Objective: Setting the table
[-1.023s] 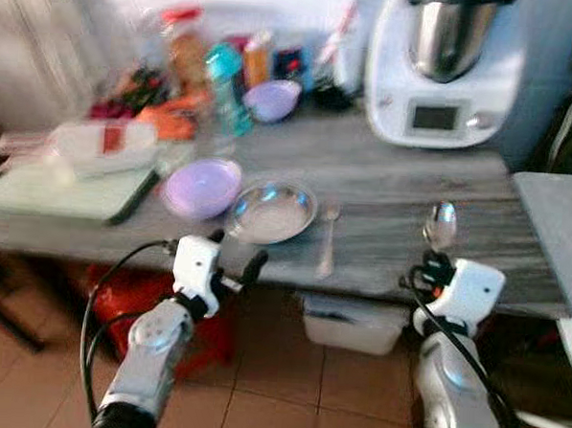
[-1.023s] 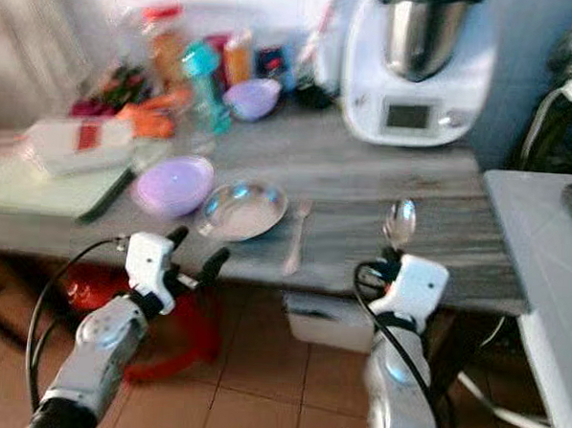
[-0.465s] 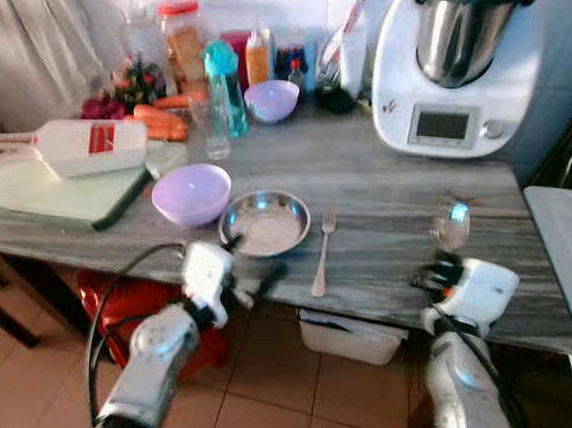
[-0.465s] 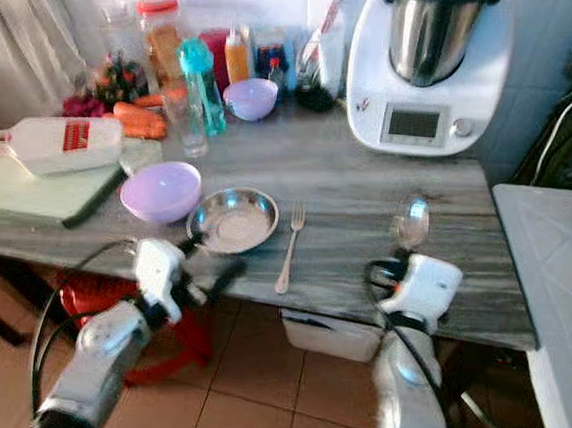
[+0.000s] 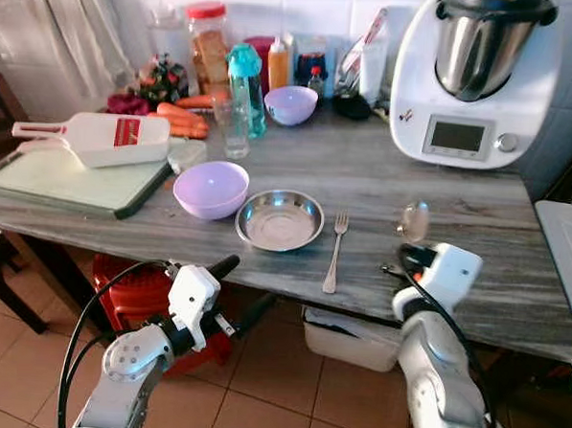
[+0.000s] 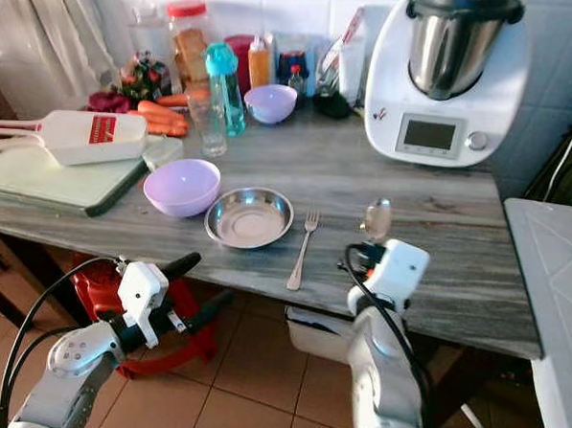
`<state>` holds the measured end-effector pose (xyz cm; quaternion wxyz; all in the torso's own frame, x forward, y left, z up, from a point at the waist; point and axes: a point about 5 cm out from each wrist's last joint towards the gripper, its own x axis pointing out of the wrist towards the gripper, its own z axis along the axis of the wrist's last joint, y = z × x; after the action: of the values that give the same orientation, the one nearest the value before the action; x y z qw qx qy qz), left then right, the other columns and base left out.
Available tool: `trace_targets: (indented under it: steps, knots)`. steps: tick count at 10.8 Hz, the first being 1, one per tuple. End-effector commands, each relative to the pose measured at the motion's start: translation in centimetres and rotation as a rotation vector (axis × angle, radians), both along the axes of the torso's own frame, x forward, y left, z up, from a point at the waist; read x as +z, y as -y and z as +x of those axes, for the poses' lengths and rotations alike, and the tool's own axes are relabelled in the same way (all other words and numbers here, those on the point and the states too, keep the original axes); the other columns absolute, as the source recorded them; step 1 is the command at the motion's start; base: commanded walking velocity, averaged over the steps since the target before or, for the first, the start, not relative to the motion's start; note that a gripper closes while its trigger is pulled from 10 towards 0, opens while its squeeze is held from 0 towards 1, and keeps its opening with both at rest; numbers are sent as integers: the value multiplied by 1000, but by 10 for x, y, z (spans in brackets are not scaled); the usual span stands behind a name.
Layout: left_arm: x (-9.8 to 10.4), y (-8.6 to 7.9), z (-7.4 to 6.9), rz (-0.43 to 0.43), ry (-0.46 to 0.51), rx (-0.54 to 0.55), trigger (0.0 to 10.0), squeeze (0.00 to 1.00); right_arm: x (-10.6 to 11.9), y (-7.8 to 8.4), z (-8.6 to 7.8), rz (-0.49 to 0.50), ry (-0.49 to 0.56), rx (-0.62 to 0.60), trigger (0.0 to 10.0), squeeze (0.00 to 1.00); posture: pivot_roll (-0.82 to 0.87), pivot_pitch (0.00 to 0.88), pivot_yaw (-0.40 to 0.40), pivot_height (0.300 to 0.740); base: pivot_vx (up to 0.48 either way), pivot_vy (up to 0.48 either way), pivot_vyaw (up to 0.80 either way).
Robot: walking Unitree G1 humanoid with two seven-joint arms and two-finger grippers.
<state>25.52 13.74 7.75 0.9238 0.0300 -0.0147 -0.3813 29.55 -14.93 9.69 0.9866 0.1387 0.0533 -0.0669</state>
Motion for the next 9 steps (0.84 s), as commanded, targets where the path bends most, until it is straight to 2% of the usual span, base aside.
trace_targets:
  steps: [1,4,6,9]
  knots:
    - [3,0,-2,4,5,-21,10000,0,5,-7,6,19,3,22,10000,0,46,0,69,740,0,0,0]
    - [1,6,-5,-16,-18,-81,10000,0,9,-15,30,-6,-76,29,10000,0,43,0,60,740,0,0,0]
    - [2,8,-5,-20,-21,-94,10000,0,-2,-17,37,-26,-161,42,10000,0,41,0,60,740,0,0,0]
    - [2,12,-5,-28,-27,-101,10000,0,-10,-14,40,-43,-202,44,10000,0,42,0,60,740,0,0,0]
